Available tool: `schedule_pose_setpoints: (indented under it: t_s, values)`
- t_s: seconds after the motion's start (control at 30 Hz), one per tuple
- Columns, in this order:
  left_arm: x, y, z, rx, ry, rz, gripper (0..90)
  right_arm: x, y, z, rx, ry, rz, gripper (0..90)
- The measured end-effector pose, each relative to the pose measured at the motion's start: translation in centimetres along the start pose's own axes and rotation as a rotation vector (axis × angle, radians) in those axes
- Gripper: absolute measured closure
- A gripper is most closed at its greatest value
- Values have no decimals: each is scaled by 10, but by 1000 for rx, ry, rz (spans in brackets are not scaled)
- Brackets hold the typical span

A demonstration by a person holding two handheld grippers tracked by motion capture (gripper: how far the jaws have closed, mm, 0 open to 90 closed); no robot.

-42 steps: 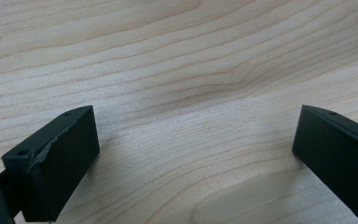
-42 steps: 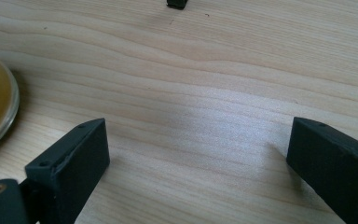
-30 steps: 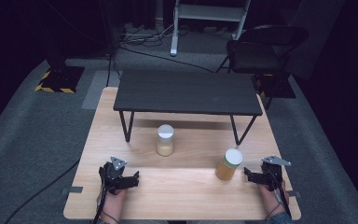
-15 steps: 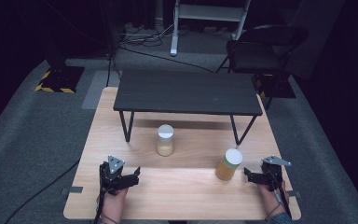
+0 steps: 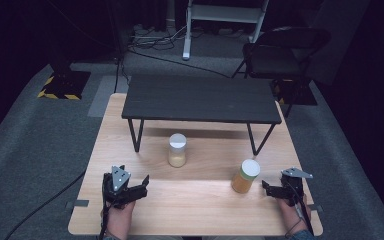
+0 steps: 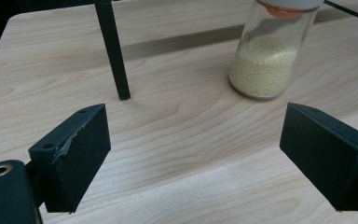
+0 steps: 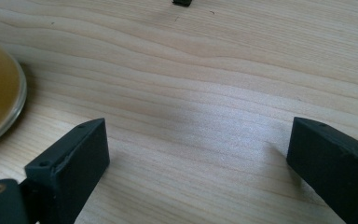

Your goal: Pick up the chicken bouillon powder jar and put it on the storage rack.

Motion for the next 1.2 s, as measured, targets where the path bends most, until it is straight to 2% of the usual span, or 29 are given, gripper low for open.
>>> schedule_pose_setpoints:
  t_s: [0.37, 0.83, 1.2]
  values:
    - [4, -7, -5, 52, 15, 21, 74, 0, 0, 0, -1, -1, 2, 49]
    - [6, -28, -22, 76, 29, 72, 75, 0, -1, 0, -2, -1, 4, 46]
    - [15, -46, -37, 106, 0, 110, 76, 0, -1, -1, -2, -3, 4, 44]
Point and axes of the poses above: each handheld gripper's, and its own axes: y roughly backward along the jaws, z roughly out of its underside, x roughly to its right, the point moved 7 cm from there along -y, roughly forward along the jaws, and after that the axes turned 1 degree about -z, right-handed, at the moved point
